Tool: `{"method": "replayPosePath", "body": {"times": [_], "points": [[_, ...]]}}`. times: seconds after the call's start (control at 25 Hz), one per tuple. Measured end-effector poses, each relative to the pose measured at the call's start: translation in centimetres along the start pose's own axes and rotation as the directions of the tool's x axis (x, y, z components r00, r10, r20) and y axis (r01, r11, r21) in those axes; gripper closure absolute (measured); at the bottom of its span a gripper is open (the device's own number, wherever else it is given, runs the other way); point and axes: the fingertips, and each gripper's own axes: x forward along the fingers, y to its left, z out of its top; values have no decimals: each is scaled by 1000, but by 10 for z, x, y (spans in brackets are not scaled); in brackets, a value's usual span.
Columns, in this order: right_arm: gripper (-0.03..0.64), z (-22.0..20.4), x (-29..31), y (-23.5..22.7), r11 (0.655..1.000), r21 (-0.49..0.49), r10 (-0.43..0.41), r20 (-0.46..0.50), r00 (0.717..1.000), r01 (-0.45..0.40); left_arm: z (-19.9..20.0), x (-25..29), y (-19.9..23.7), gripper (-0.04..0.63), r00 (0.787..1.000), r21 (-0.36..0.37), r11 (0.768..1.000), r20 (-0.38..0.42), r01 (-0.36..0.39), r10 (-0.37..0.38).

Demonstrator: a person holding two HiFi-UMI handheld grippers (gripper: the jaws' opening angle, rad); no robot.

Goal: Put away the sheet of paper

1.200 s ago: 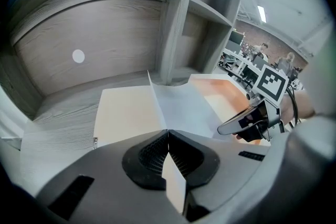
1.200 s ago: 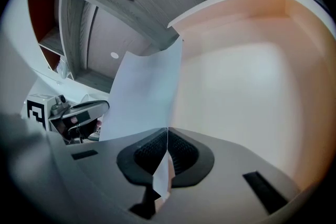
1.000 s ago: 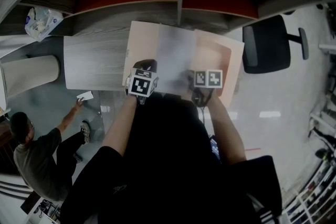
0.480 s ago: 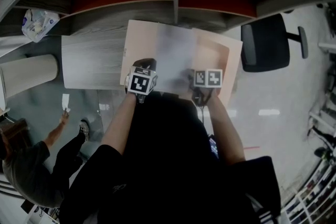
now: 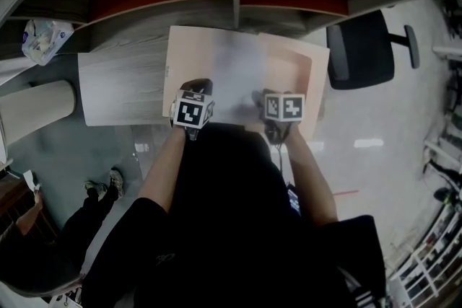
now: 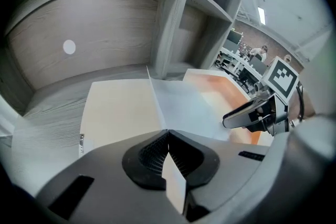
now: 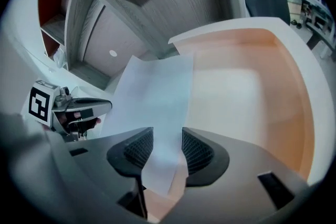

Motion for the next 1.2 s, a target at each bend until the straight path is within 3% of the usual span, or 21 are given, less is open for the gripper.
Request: {"method": "replayPosePath", "body": {"times": [0.16,0.28,0.44,0.64,0.84,1.2], "points": [[426,6,-20,1,998,11,-63,123,990,63,-4,1,-1,551,999,-50,998,13,43,-43],[431,12,-36,4,996,15,-93,233,968,92,-7,1,-3,551,997,-61,995,16,73,-72],[586,14,-57,12,990,68,-141,360,922,124,-10,1,-1,550,996,-53,995,18,89,-88],[598,10,-78,34,977,28,-197,481,854,209,-11,4,-5,550,990,-47,989,25,138,-137],[598,11,-94,52,949,-17,-255,549,796,315,-10,5,-5,551,985,-41,984,31,174,-172],[600,12,-102,51,911,-67,-302,560,771,406,-13,1,-4,551,983,-22,983,27,181,-180]]}}
